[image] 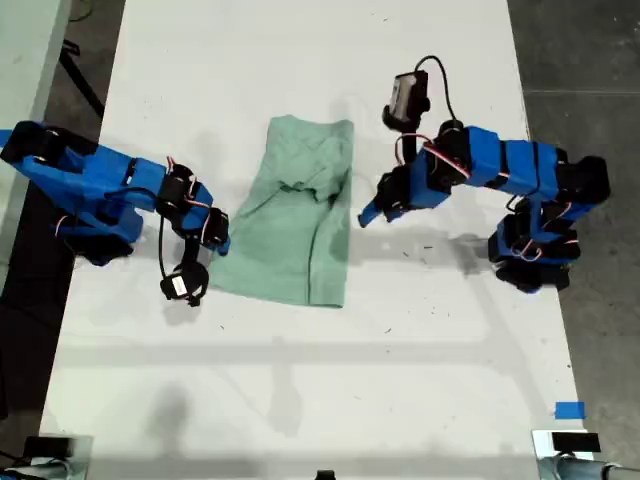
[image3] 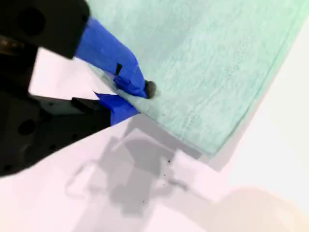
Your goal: Fold t-shirt
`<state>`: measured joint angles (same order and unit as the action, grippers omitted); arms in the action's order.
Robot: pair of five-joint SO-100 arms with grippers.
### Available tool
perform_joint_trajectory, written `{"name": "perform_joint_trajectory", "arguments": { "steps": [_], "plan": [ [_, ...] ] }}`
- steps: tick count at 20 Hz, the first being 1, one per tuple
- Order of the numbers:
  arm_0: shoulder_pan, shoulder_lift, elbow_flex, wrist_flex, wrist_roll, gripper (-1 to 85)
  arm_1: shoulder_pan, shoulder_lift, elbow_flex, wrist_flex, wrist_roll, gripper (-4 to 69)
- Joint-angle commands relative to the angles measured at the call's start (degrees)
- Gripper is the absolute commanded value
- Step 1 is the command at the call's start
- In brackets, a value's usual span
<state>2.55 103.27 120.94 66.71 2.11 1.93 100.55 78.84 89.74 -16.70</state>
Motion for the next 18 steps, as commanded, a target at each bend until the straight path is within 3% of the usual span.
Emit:
{"name": "perform_joint_trajectory", "arguments": {
  "steps": [1,5,10,14,15,16,18],
  "plan": [
    [-1.85,-3.69,-15.12,9.14,0.88,0.0,0.97,6.94,2.2,-2.46,0.7,20.5],
    [-1.41,-21.88,-37.79,12.39,1.85,0.0,1.05,12.39,8.7,-4.66,2.11,20.1],
    [0.26,-52.91,-76.29,22.32,3.52,0.0,0.79,14.94,12.57,-6.06,2.99,19.7],
    [-0.53,-57.66,-78.93,17.4,5.8,0.0,0.62,15.47,14.06,-7.03,3.34,19.5],
    [-0.62,-57.57,-78.93,15.64,8.35,6.1,0.53,15.47,14.41,-7.47,3.34,19.4],
    [-0.26,-56.87,-78.93,14.06,11.25,22.0,0.53,15.47,14.5,-7.73,3.16,19.3],
    [0.18,-53.7,-78.93,14.68,13.36,27.1,0.53,15.47,14.77,-8.26,3.08,19.2]
  ]
}}
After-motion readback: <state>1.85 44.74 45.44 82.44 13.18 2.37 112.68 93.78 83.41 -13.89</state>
